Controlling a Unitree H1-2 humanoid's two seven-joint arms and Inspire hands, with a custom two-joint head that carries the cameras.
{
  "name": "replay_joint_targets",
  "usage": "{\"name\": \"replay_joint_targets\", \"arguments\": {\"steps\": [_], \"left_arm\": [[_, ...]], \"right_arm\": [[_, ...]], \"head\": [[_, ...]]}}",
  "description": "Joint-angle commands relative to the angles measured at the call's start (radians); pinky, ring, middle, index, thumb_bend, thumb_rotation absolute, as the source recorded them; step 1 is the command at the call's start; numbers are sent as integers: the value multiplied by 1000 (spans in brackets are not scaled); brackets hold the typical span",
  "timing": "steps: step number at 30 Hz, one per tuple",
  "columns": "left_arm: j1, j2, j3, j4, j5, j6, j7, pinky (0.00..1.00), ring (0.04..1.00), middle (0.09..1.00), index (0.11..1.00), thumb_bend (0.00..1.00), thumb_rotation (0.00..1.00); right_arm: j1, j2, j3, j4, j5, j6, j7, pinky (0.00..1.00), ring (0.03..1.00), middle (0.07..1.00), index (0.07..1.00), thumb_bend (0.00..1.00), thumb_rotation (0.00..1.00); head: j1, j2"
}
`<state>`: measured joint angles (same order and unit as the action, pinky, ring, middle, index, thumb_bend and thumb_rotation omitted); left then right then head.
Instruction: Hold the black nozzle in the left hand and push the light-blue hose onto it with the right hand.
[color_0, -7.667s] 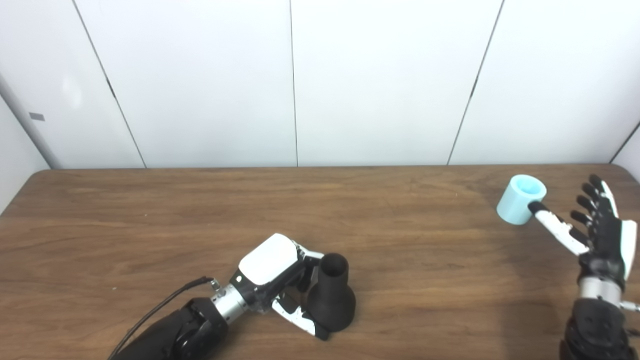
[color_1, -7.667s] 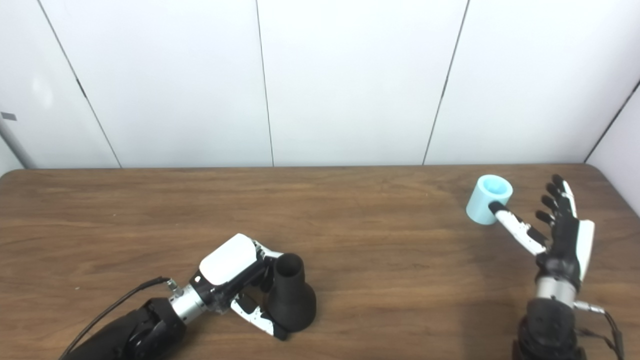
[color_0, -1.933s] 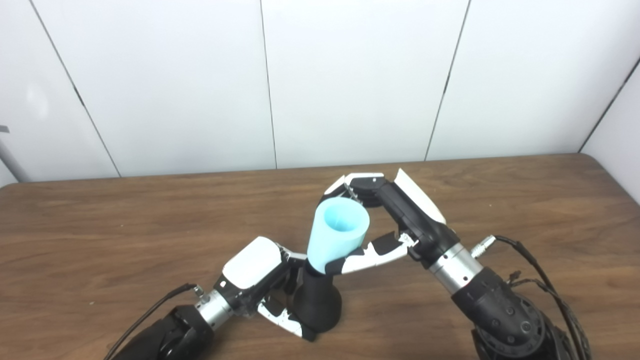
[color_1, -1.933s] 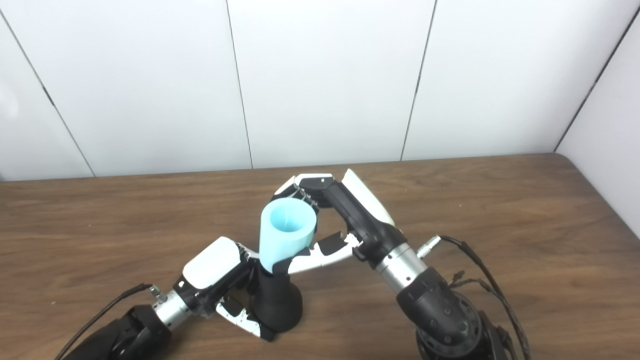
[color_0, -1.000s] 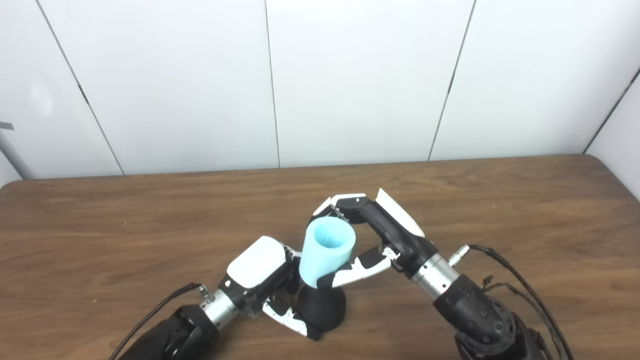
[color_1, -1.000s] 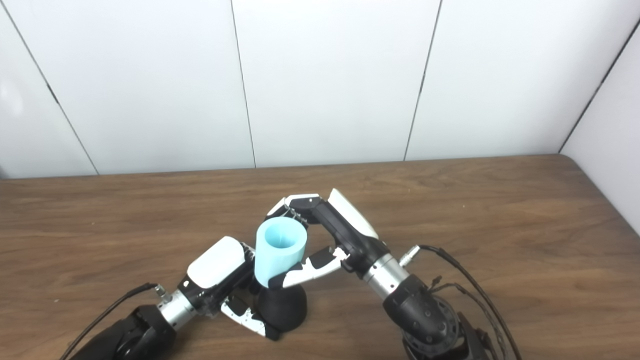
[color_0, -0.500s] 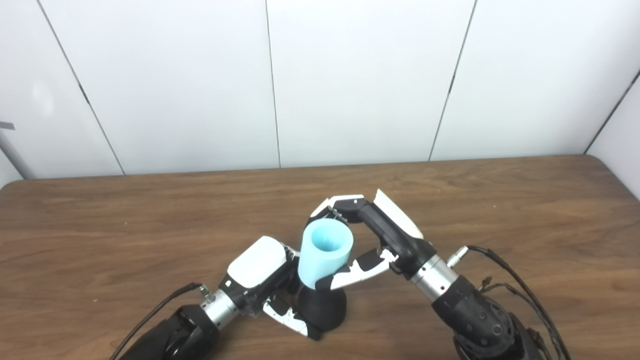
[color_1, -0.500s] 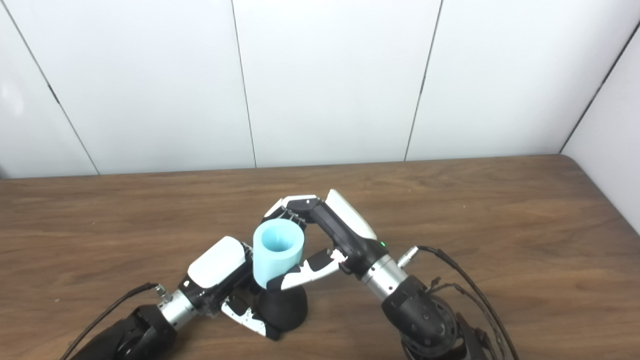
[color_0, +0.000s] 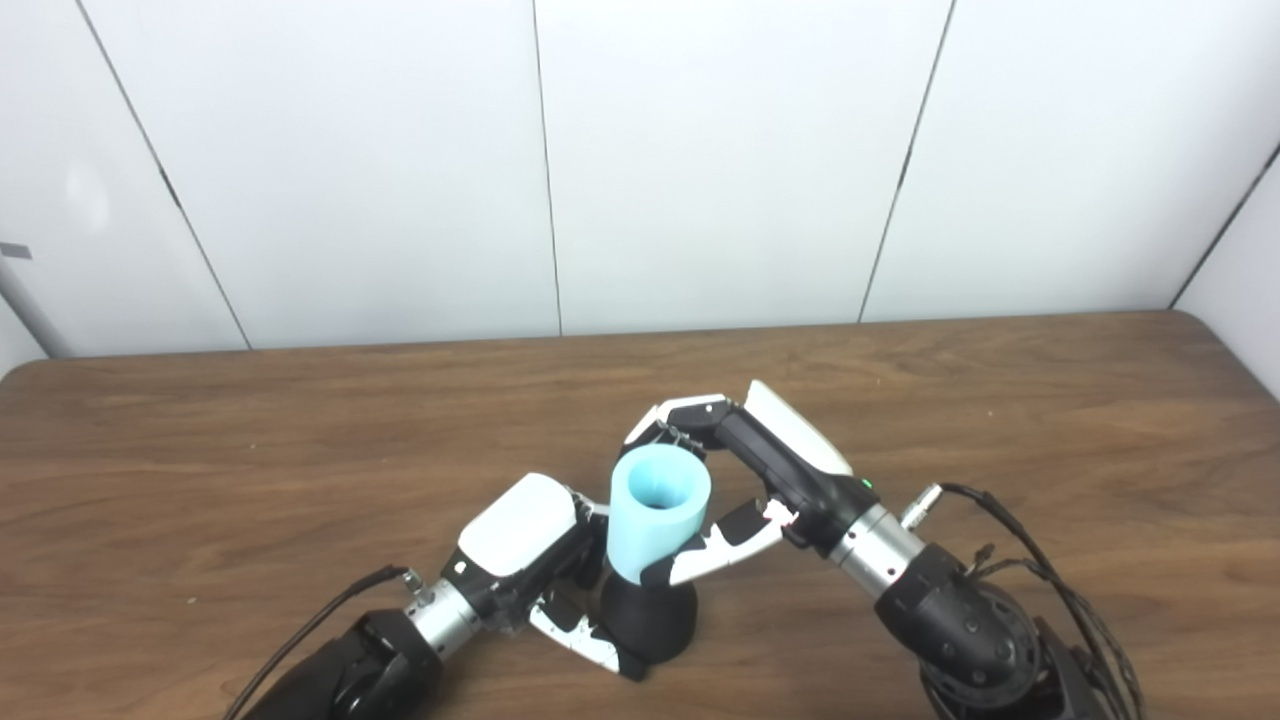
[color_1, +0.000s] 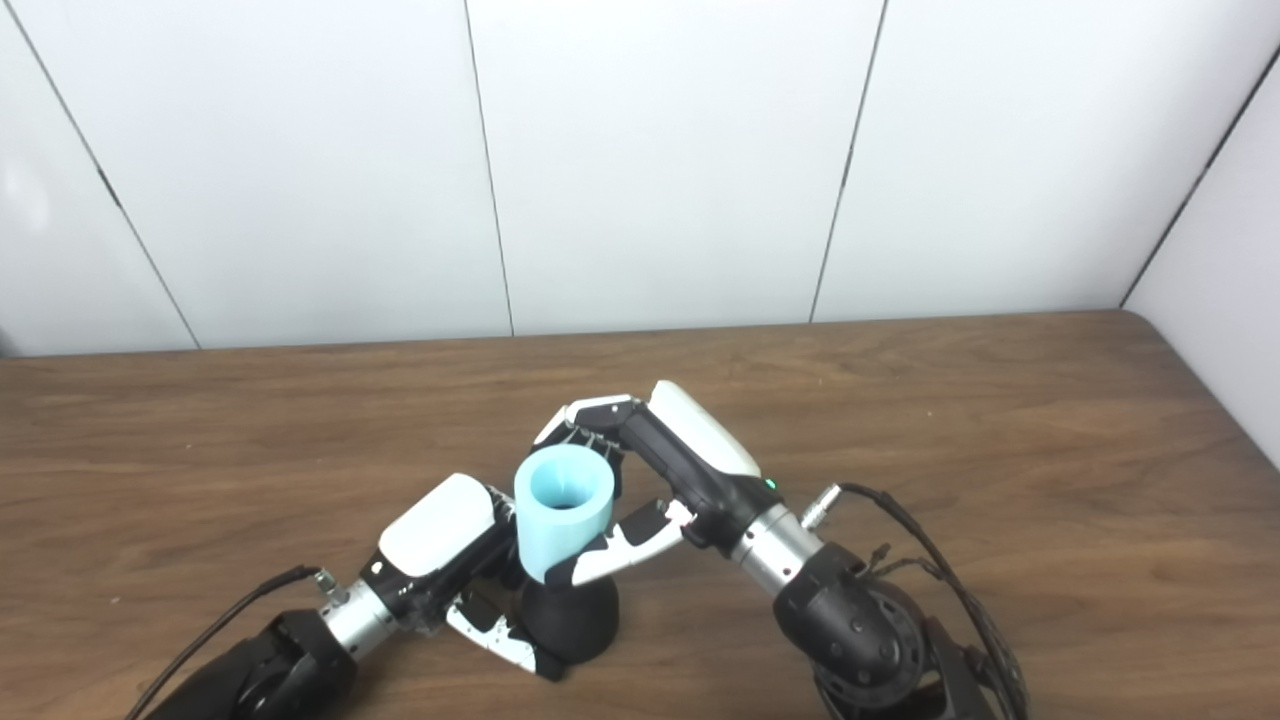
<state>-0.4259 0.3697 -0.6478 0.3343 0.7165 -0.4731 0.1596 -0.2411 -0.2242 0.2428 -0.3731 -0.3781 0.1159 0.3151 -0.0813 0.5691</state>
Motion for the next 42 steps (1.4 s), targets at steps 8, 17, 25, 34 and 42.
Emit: {"name": "replay_joint_targets", "arguments": {"steps": [8, 17, 25, 34, 42], "left_arm": [[77, -24, -45, 39, 19, 4, -25, 139, 193, 471, 479, 525, 0], [82, -25, -39, 31, 24, 4, -28, 147, 199, 471, 479, 524, 0], [78, -25, -44, 38, 24, 4, -23, 145, 198, 471, 479, 524, 0], [79, -25, -45, 40, 19, 4, -25, 156, 212, 430, 488, 519, 0], [75, -22, -54, 45, 20, 3, -11, 143, 198, 471, 479, 524, 0]], "right_arm": [[-25, -31, -19, -27, -20, 36, 14, 277, 383, 470, 539, 512, 0], [-11, -24, -2, -23, -30, 46, 15, 287, 386, 472, 538, 513, 0], [-5, -3, -15, -28, -1, 55, 7, 554, 696, 740, 763, 975, 252], [-8, -8, -5, -56, -11, 117, 29, 723, 881, 952, 958, 1000, 342], [-10, -10, -9, -50, -5, 124, 38, 817, 947, 999, 1000, 1000, 361]], "head": [[1, 0], [4, 5], [5, 3], [5, 3], [4, 1]]}}
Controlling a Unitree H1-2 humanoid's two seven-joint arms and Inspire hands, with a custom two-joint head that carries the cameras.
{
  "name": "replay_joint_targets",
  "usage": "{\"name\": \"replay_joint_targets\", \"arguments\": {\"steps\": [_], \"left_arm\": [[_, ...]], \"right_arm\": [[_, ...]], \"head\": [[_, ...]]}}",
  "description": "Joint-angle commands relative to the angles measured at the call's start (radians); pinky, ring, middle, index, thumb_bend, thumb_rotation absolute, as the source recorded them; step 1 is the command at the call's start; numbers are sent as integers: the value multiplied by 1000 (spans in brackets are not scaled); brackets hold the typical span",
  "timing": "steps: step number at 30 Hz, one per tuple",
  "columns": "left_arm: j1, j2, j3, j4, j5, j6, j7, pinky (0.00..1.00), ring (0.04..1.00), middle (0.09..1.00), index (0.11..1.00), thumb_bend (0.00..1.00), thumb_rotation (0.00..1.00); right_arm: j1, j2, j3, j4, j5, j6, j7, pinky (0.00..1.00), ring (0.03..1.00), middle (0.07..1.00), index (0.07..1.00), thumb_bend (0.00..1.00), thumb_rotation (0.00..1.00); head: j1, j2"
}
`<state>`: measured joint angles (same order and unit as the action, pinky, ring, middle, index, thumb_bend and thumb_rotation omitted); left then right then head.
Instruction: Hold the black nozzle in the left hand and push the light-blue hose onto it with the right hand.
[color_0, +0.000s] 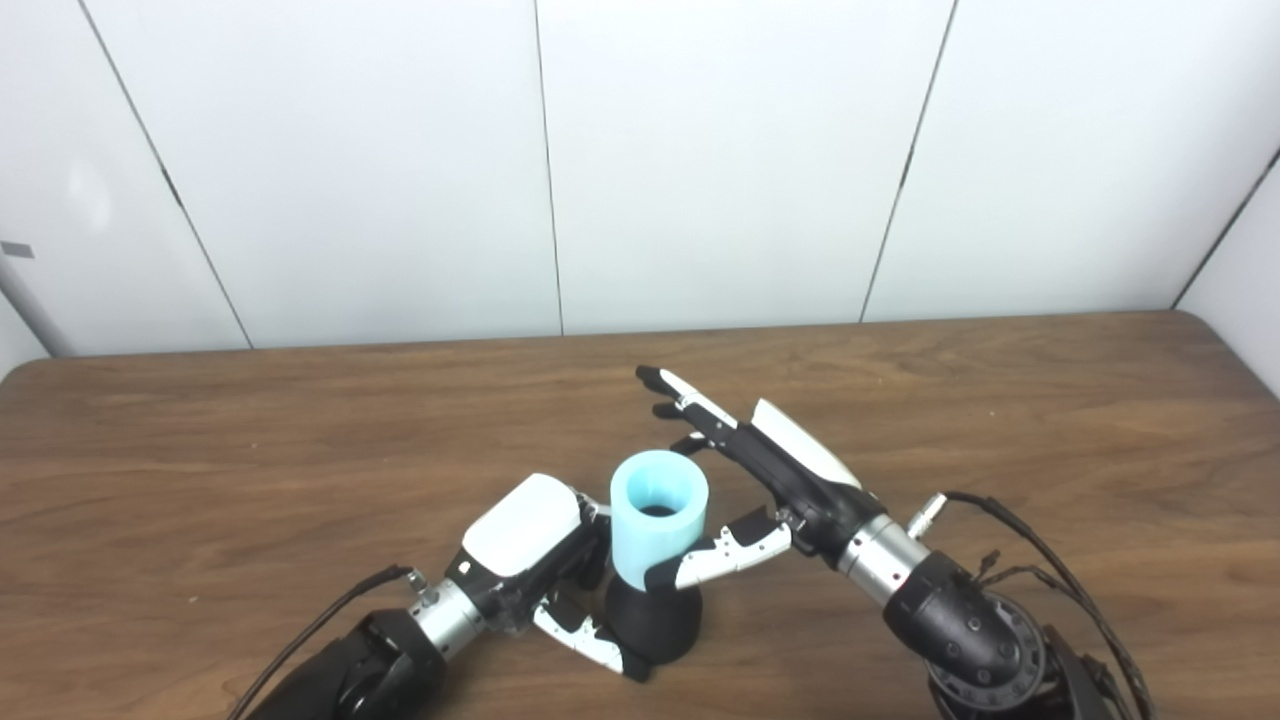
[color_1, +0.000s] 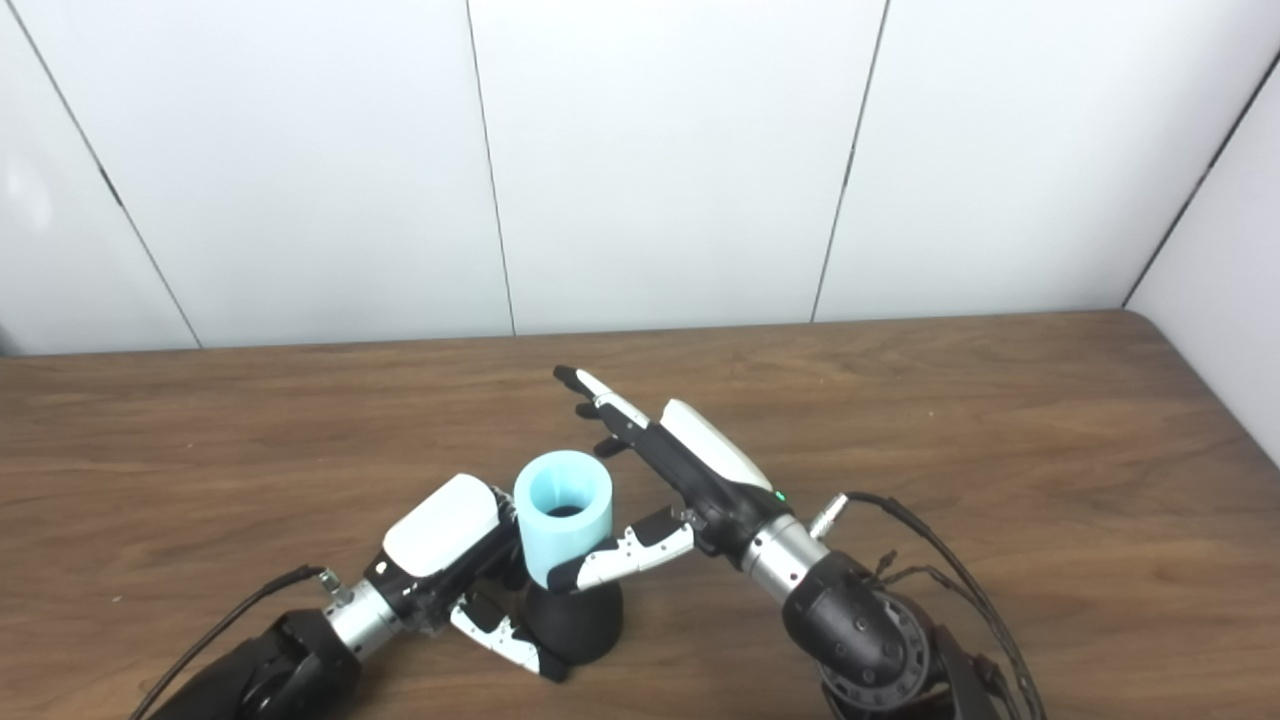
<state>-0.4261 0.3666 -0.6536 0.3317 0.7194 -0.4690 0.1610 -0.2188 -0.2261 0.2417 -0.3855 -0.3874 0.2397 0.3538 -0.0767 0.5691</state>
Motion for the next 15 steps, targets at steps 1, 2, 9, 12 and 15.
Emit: {"name": "replay_joint_targets", "arguments": {"steps": [1, 2, 9, 12, 15], "left_arm": [[75, -19, -49, 47, 17, -1, -12, 142, 198, 471, 479, 524, 0], [75, -18, -48, 46, 18, -1, -13, 142, 198, 471, 479, 524, 0], [78, -22, -40, 45, 20, 0, -25, 143, 202, 472, 479, 524, 0], [80, -24, -42, 45, 15, -1, -26, 150, 211, 404, 493, 517, 0], [80, -23, -39, 41, 25, 0, -35, 159, 219, 406, 494, 517, 0]], "right_arm": [[-33, -11, -7, -39, 5, 5, 4, 821, 951, 1000, 1000, 1000, 362], [-33, -14, -7, -40, 7, 8, 9, 831, 960, 1000, 1000, 1000, 375], [9, 22, -60, -57, 77, -64, -56, 830, 971, 1000, 1000, 1000, 692], [26, 34, -99, -67, 105, -151, -109, 874, 994, 1000, 1000, 1000, 776], [39, 19, -133, -88, 78, -231, -155, 878, 1000, 1000, 1000, 1000, 854]], "head": [[0, 0], [0, 0], [-1, 0], [2, 2], [-2, 4]]}}
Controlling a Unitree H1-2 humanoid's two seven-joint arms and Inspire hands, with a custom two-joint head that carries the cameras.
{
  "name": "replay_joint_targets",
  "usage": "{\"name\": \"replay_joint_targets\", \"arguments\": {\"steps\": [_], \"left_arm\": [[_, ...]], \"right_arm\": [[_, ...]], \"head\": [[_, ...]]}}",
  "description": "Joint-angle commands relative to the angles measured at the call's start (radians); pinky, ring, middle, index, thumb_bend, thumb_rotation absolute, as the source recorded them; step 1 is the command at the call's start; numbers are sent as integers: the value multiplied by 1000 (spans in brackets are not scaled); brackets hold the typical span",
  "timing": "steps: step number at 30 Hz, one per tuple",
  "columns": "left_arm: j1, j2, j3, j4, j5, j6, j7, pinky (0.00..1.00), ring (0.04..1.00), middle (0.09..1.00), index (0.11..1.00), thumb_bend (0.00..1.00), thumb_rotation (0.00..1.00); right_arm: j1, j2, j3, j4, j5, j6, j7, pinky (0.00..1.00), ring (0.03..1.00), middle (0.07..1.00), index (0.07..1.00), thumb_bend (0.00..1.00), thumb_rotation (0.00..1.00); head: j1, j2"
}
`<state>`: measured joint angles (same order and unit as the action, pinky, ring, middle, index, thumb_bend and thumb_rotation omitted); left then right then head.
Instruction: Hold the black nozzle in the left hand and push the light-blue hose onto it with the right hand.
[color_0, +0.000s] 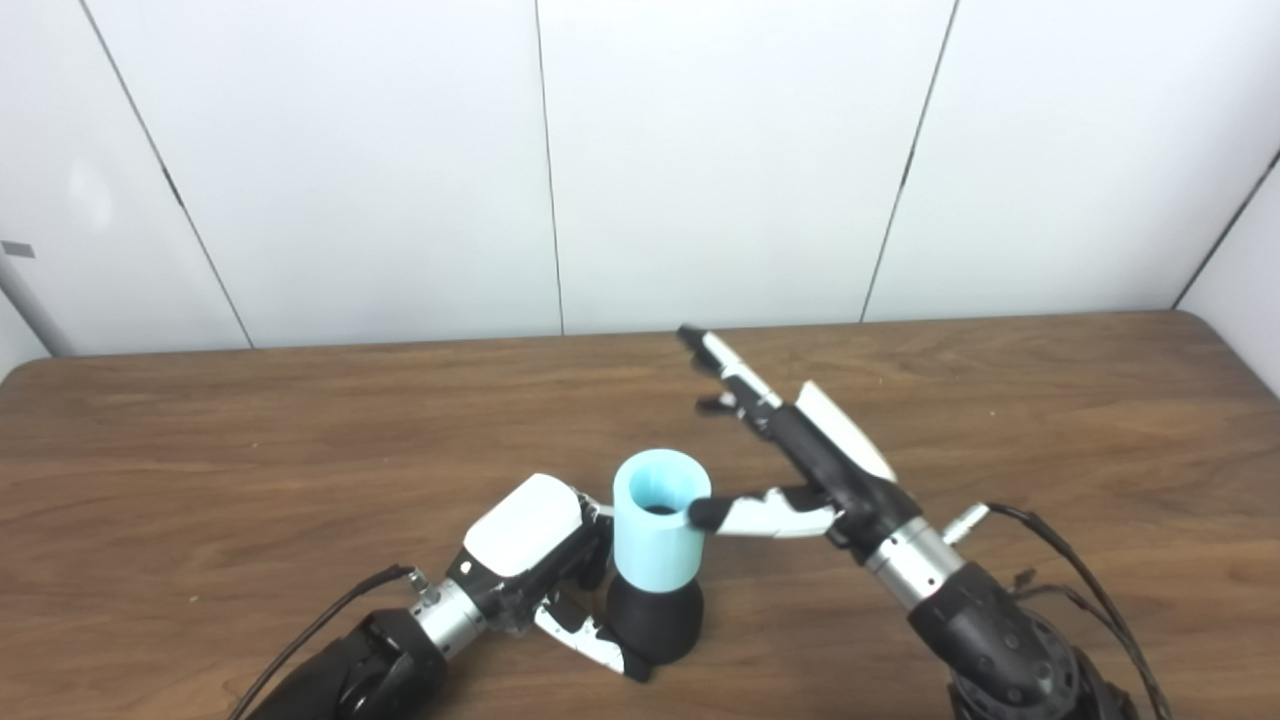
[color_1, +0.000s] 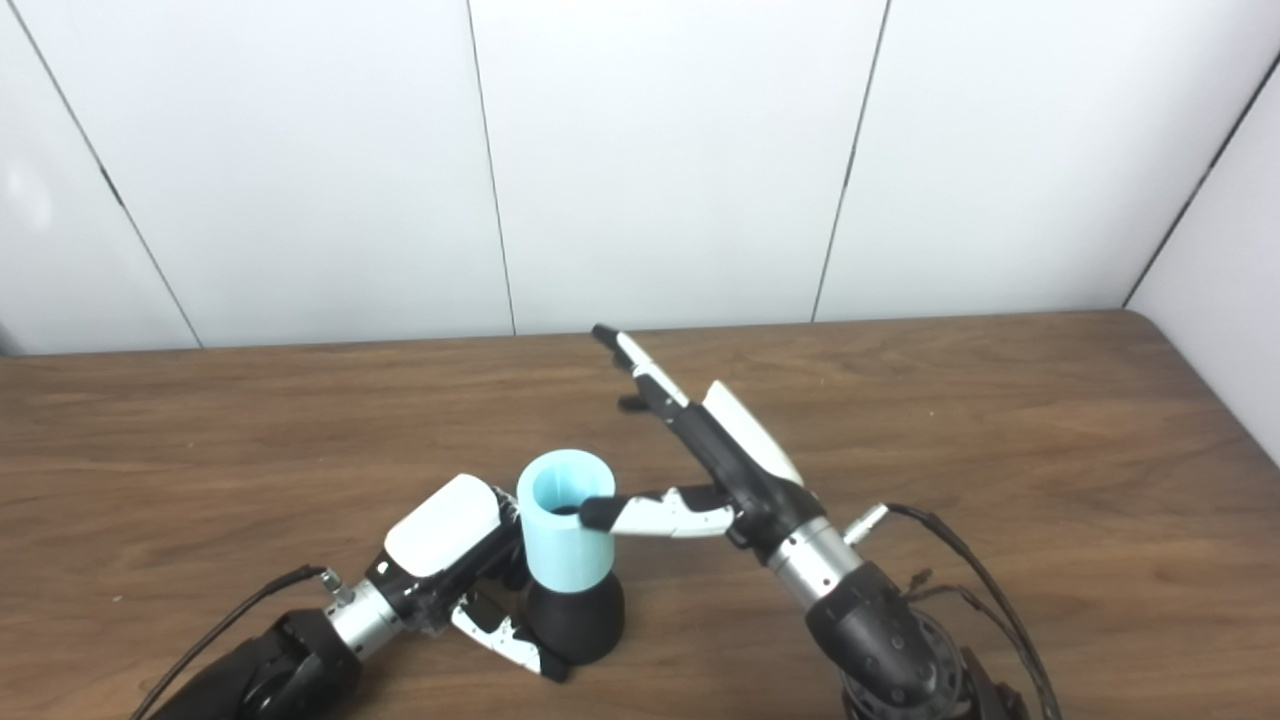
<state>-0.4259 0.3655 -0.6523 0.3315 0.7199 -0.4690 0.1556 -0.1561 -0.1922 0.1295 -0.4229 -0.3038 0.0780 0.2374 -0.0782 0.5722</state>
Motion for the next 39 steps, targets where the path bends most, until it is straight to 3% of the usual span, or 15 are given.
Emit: {"name": "replay_joint_targets", "arguments": {"steps": [1, 4, 6, 10, 11, 15, 17, 25, 29, 31, 34, 37, 39], "left_arm": [[80, -21, -40, 40, 24, 0, -31, 161, 220, 398, 497, 516, 0], [78, -20, -40, 44, 17, 0, -36, 171, 232, 394, 502, 515, 0], [76, -20, -42, 50, 10, 0, -37, 162, 220, 388, 497, 515, 0], [74, -21, -43, 55, 9, 0, -33, 159, 218, 463, 481, 523, 0], [74, -21, -43, 56, 12, 0, -32, 158, 217, 418, 490, 518, 0], [76, -24, -35, 53, 21, 0, -41, 163, 222, 390, 497, 515, 0], [77, -24, -34, 50, 21, 0, -44, 153, 210, 450, 484, 522, 0], [76, -26, -33, 50, 24, 0, -42, 161, 222, 390, 498, 515, 0], [76, -27, -35, 55, 17, 0, -37, 155, 213, 458, 482, 523, 0], [75, -27, -36, 56, 15, 0, -37, 153, 210, 468, 480, 524, 0], [76, -26, -34, 52, 15, 0, -43, 158, 217, 397, 495, 516, 0], [75, -25, -39, 54, 18, 0, -31, 157, 214, 464, 481, 523, 0], [76, -25, -40, 54, 21, 0, -29, 156, 214, 420, 489, 518, 0]], "right_arm": [[-22, -25, -26, -62, -38, -92, -49, 879, 1000, 1000, 1000, 1000, 866], [-11, -49, -23, -100, -100, -129, -48, 935, 995, 1000, 992, 963, 986], [-6, -62, -13, -123, -108, -144, -37, 948, 999, 993, 986, 961, 998], [-4, -87, 8, -182, -144, -126, 6, 968, 1000, 988, 985, 996, 1000], [-5, -90, 10, -192, -157, -125, 14, 971, 1000, 989, 985, 1000, 1000], [-1, -94, 26, -223, -246, -146, 42, 986, 1000, 992, 963, 979, 1000], [0, -102, 40, -233, -313, -161, 58, 992, 1000, 992, 957, 974, 1000], [8, -115, 83, -205, -518, -214, 84, 1000, 1000, 968, 924, 962, 981], [15, -112, 89, -168, -587, -243, 65, 1000, 1000, 983, 939, 943, 998], [16, -110, 89, -148, -600, -258, 55, 1000, 1000, 982, 938, 941, 1000], [15, -107, 91, -132, -614, -270, 59, 1000, 1000, 985, 941, 933, 1000], [16, -105, 98, -123, -616, -274, 68, 1000, 1000, 983, 933, 929, 1000], [17, -105, 103, -122, -616, -268, 81, 1000, 1000, 986, 941, 925, 995]], "head": [[-2, 1], [-4, 0], [-5, 0], [-4, 0], [-4, 0], [-4, 1], [-4, 1], [-2, 0], [-1, -1], [0, -1], [0, -1], [2, -1], [2, 0]]}}
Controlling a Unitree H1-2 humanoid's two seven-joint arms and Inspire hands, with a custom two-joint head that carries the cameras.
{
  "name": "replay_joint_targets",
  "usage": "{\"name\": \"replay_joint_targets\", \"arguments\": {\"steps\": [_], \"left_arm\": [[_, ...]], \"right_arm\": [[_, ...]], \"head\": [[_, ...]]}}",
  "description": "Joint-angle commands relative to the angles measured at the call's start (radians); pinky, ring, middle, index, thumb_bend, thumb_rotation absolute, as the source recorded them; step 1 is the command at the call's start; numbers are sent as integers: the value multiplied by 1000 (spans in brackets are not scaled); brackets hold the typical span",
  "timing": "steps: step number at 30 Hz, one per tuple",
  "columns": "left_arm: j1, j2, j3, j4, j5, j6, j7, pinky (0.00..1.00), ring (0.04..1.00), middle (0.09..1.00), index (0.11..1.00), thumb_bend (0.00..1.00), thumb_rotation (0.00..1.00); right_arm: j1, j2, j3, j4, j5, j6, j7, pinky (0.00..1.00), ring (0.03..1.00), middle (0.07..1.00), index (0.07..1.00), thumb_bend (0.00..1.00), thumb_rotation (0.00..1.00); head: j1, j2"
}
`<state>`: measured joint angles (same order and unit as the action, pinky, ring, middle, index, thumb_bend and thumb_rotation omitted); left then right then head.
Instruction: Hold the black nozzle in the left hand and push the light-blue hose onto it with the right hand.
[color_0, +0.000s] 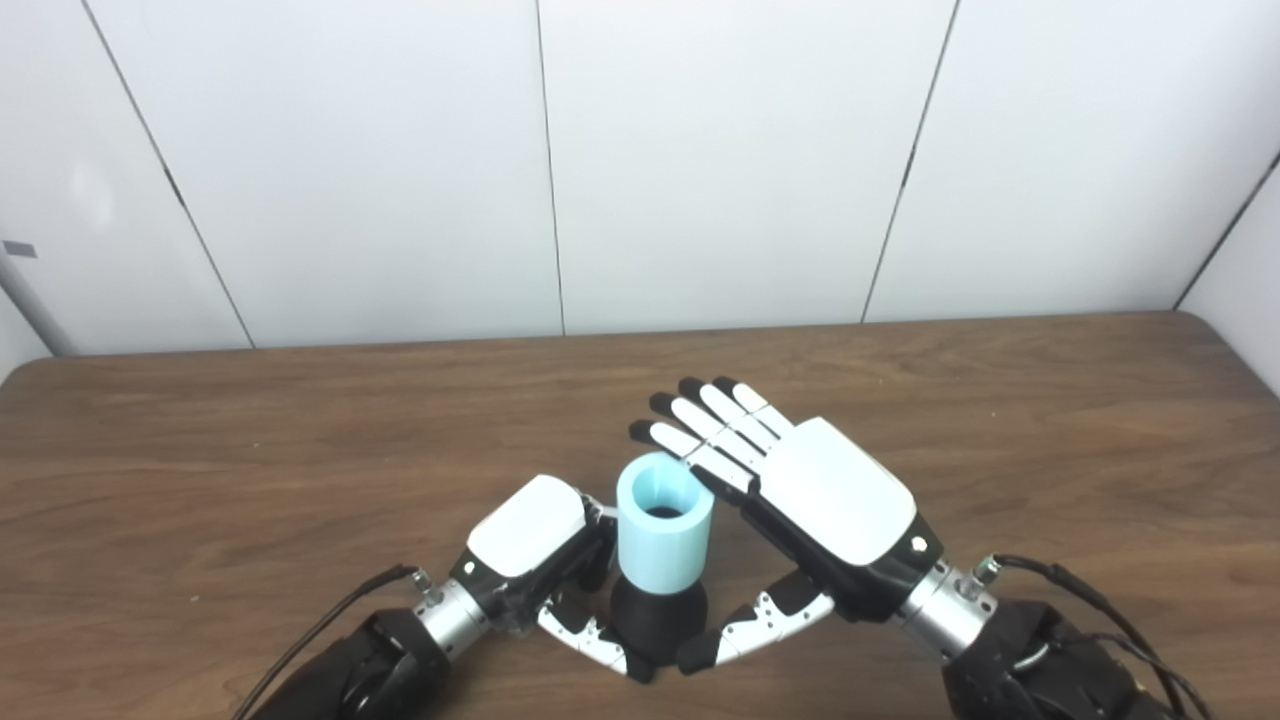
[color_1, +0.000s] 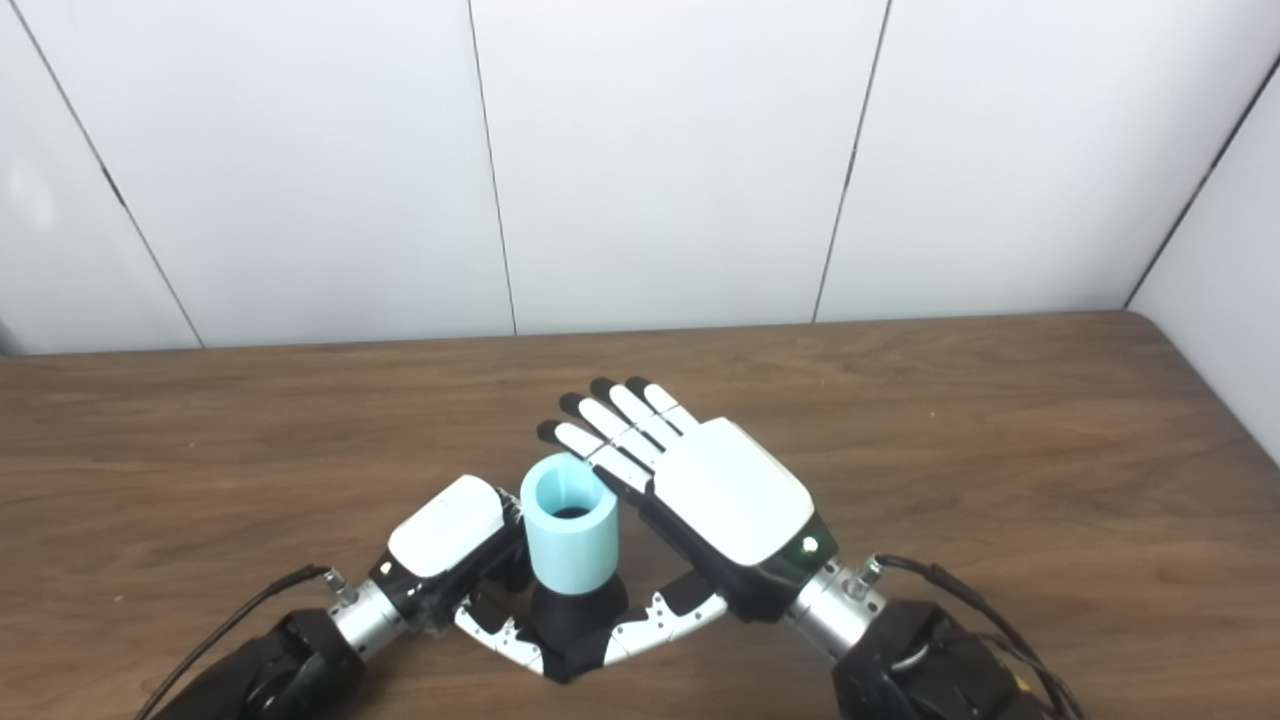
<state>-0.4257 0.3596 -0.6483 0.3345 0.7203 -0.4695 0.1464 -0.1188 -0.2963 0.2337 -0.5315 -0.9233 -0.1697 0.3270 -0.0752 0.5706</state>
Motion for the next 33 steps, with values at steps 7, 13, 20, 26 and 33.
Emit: {"name": "replay_joint_targets", "arguments": {"steps": [7, 13, 20, 26, 33], "left_arm": [[80, -19, -35, 41, 17, 0, -37, 171, 233, 393, 501, 515, 0], [78, -15, -41, 43, 12, 0, -29, 158, 217, 401, 494, 516, 0], [77, -16, -40, 47, 8, 0, -38, 155, 216, 388, 496, 515, 0], [75, -18, -43, 56, 8, 0, -29, 148, 205, 462, 481, 523, 0], [71, -18, -49, 60, 12, 0, -22, 158, 219, 390, 497, 515, 0]], "right_arm": [[-2, -9, 29, -10, -22, -6, 42, 968, 1000, 976, 939, 926, 980], [13, -21, 46, -10, -27, -17, 47, 933, 1000, 960, 924, 924, 955], [16, -21, 43, -28, -1, -30, 25, 900, 1000, 931, 899, 921, 935], [15, -18, 33, -41, 3, -25, 18, 930, 1000, 944, 907, 908, 944], [11, -8, 14, -42, 19, -14, 4, 996, 1000, 992, 955, 899, 951]], "head": [[0, 6], [-3, 5], [-5, 2], [-5, 0], [-5, -3]]}}
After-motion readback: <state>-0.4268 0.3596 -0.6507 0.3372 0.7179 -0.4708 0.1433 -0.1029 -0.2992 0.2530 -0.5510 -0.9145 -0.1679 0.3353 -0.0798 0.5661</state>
